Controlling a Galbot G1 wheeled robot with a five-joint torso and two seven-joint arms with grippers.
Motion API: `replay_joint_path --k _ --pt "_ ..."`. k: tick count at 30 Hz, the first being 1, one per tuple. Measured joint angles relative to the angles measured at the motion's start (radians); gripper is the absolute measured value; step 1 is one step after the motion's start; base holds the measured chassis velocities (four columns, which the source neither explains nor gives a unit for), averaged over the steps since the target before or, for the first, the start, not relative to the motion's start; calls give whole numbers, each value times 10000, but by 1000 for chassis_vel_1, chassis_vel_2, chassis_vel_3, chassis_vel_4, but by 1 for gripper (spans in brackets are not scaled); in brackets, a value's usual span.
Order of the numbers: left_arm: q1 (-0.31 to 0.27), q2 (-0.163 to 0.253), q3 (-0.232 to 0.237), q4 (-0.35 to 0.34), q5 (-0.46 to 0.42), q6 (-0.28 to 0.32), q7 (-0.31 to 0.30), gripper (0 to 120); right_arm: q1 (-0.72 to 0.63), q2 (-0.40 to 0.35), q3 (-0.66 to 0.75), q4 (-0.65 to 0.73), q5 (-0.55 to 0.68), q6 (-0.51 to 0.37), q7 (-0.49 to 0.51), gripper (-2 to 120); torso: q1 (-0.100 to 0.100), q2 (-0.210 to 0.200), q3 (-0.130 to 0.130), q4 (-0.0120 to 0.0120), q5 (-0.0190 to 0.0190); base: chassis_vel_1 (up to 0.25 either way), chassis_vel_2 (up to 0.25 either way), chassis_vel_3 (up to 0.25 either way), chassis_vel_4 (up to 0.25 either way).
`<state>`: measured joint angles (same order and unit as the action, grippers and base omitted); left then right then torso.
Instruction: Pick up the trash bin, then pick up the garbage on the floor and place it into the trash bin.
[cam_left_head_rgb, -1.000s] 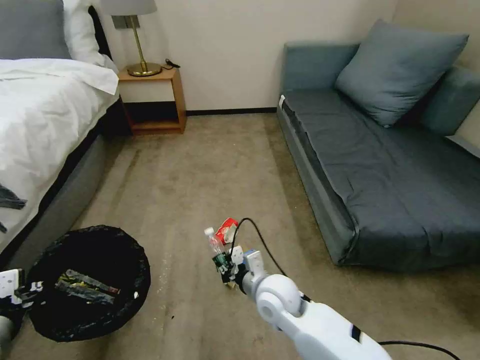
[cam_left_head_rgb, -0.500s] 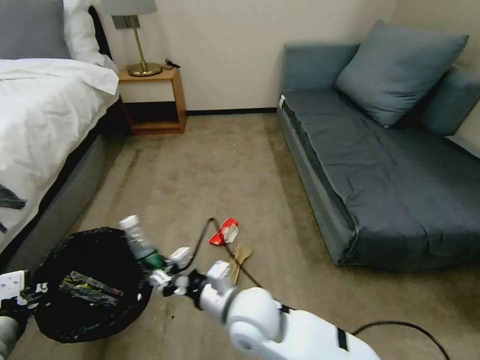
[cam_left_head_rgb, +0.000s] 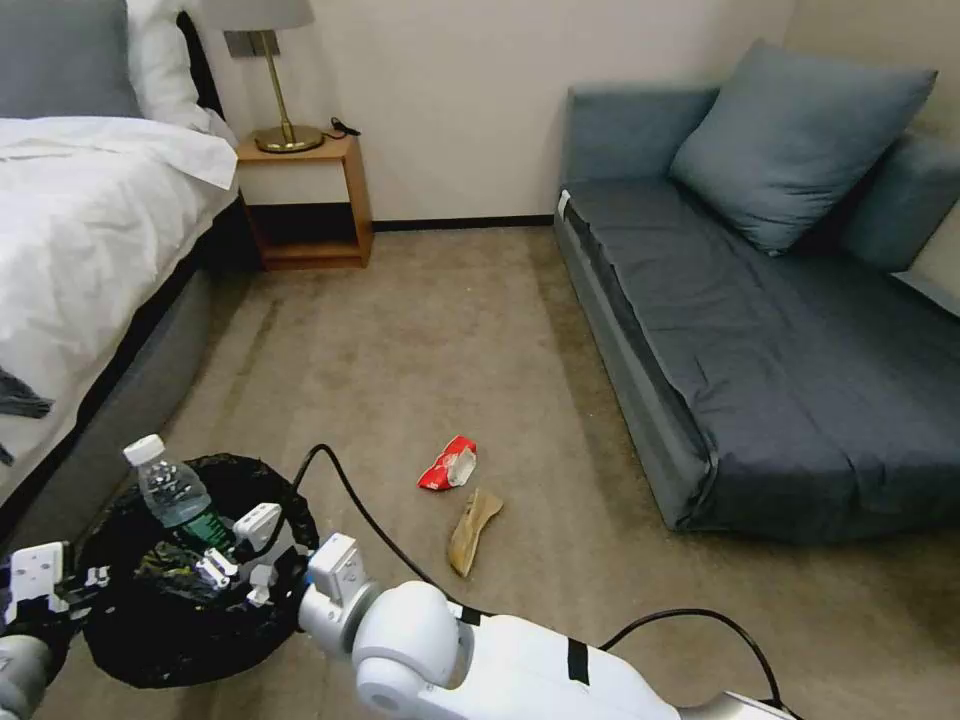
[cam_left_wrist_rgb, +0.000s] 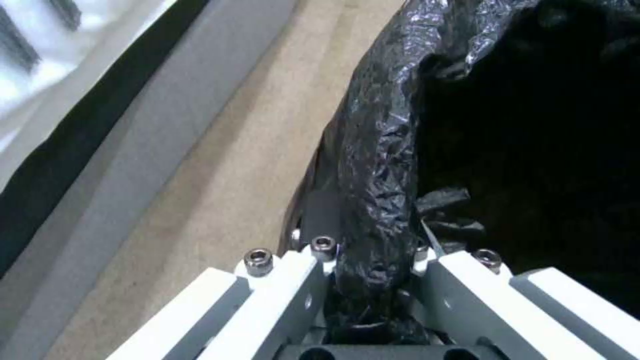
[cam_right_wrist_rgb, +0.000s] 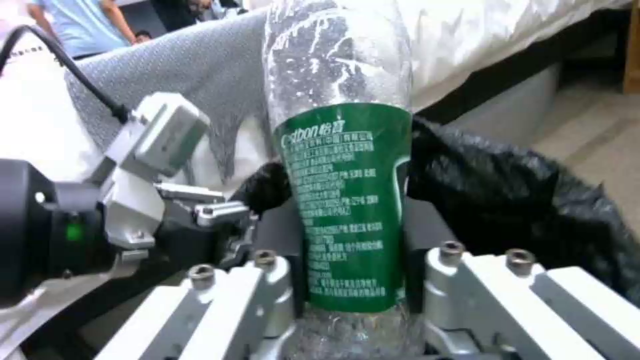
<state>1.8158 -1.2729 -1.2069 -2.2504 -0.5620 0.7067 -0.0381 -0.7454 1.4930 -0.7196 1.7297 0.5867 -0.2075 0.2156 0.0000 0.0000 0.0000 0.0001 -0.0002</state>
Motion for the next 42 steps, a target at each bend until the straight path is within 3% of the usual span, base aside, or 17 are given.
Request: replay_joint_path --k 8,11,16,19,24,32,35,42 --pt "-25 -5 -35 -70 -12 -12 23 3 -100 -26 4 -88 -45 -19 -15 53 0 0 0 -1 0 0 0 0 0" --pt "-22 26 -61 -118 -28 -15 44 3 -199 -121 111 -127 -45 -20 -62 70 0 0 0 -2 1 0 0 0 0" --pt "-31 29 -69 -119 -30 -24 45 3 -241 -211 171 -127 -43 -23 -95 83 0 0 0 -2 1 0 0 0 0" --pt "-33 -13 -62 -147 -27 -30 45 3 -292 -288 281 -97 -43 -18 -61 98 0 0 0 -1 2 0 0 0 0" --pt "-47 -16 -58 -91 -27 -46 45 3 -433 -498 512 100 -252 54 61 100 0 0 0 0 3 0 0 0 0" --pt "-137 -8 -28 -14 -20 -76 43 3 -1269 -1762 1998 498 -1787 633 -168 100 0 0 0 -1 6 0 0 0 0" --pt "-149 6 -32 -11 -24 -91 42 3 -2140 -2515 3502 793 -2768 1280 -579 100 0 0 0 -3 5 0 0 0 0" --pt "-126 25 -190 69 -70 -155 52 3 -4051 -3518 5761 1712 -3505 1982 -1169 100 0 0 0 -1 6 0 0 0 0"
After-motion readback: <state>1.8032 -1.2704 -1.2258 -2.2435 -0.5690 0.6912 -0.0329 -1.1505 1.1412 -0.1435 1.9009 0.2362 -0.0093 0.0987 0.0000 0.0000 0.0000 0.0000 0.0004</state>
